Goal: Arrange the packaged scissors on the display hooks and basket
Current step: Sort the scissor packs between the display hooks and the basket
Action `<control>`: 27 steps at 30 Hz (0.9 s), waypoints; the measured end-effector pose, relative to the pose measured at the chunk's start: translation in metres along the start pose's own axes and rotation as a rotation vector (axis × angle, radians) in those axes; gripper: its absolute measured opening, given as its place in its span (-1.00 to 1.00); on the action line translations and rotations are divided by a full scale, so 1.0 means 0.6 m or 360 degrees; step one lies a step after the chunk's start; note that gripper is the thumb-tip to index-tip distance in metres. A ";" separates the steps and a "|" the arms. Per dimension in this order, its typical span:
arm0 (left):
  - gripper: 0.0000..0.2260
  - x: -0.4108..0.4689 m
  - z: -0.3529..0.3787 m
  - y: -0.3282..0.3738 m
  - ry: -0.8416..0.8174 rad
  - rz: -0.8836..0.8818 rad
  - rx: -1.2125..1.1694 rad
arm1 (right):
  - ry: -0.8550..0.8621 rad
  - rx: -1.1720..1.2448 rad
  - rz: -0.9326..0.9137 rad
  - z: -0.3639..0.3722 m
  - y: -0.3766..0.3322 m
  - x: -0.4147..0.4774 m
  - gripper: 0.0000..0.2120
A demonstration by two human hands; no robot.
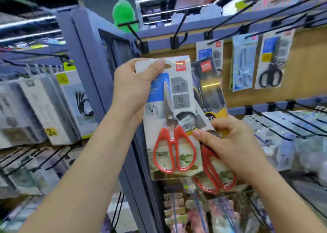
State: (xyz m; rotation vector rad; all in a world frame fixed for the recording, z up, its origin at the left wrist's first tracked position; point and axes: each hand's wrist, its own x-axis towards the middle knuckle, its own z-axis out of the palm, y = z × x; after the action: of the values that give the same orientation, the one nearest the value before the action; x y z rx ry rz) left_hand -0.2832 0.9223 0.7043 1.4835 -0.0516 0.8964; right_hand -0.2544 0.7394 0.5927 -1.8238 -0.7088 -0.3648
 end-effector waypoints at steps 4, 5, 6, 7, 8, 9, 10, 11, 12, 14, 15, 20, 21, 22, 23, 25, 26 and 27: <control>-0.89 0.031 0.008 0.025 0.0165 0.0210 0.0206 | -0.0007 0.0104 -0.0079 -0.002 -0.013 0.055 -0.50; -0.92 0.034 0.006 0.030 0.0209 0.0277 0.0236 | -0.0009 0.0149 -0.0106 -0.004 -0.018 0.064 -0.58; -0.93 0.038 0.002 0.032 0.0257 0.0342 0.0268 | -0.0021 0.0206 -0.0131 -0.004 -0.023 0.072 -0.68; -0.93 0.041 -0.003 0.033 0.0314 0.0400 0.0302 | -0.0052 0.0248 -0.0157 -0.001 -0.027 0.079 -0.76; -0.93 0.045 -0.008 0.031 0.0381 0.0444 0.0336 | -0.0089 0.0264 -0.0181 0.002 -0.030 0.087 -0.82; -0.93 0.049 -0.011 0.029 0.0450 0.0472 0.0379 | -0.0125 0.0270 -0.0191 0.006 -0.030 0.095 -0.87; -0.93 0.054 -0.011 0.025 0.0512 0.0495 0.0441 | -0.0159 0.0278 -0.0189 0.009 -0.030 0.102 -0.91; -0.92 0.059 -0.009 0.023 0.0561 0.0521 0.0527 | -0.0191 0.0295 -0.0184 0.012 -0.027 0.108 -0.93; -0.92 0.066 -0.006 0.019 0.0600 0.0540 0.0623 | -0.0217 0.0317 -0.0184 0.014 -0.025 0.114 -0.93; -0.92 0.079 -0.001 0.014 0.0665 0.0550 0.0752 | -0.0255 0.0381 -0.0188 0.016 -0.022 0.123 -0.91; -0.92 0.086 0.000 0.011 0.0691 0.0535 0.0769 | -0.0269 0.0403 -0.0199 0.015 -0.022 0.127 -0.91; -0.91 0.102 0.007 0.012 0.0792 0.0466 0.0834 | -0.0313 0.0393 -0.0253 0.014 -0.025 0.145 -0.97; -0.91 0.101 0.009 0.015 0.0801 0.0458 0.0851 | -0.0311 0.0384 -0.0265 0.014 -0.025 0.148 -0.97; -0.91 0.102 0.010 0.016 0.0807 0.0445 0.0861 | -0.0307 0.0379 -0.0272 0.013 -0.024 0.149 -0.97; -0.92 0.101 0.010 0.017 0.0809 0.0430 0.0880 | -0.0313 0.0375 -0.0275 0.012 -0.024 0.149 -0.99; -0.92 0.098 0.011 0.018 0.0809 0.0413 0.0950 | -0.0317 0.0350 -0.0295 0.011 -0.023 0.147 -0.94; -0.91 0.096 0.011 0.019 0.0804 0.0428 0.1021 | -0.0305 0.0331 -0.0310 0.012 -0.022 0.145 -0.92; -0.88 0.094 0.012 0.018 0.0797 0.0446 0.1120 | -0.0287 0.0316 -0.0321 0.014 -0.023 0.143 -0.93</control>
State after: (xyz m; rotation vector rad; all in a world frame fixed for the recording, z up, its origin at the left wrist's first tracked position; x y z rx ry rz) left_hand -0.2466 0.9418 0.7448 1.8675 0.4796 1.6027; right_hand -0.1970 0.7751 0.6482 -1.6146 -1.0223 -0.2530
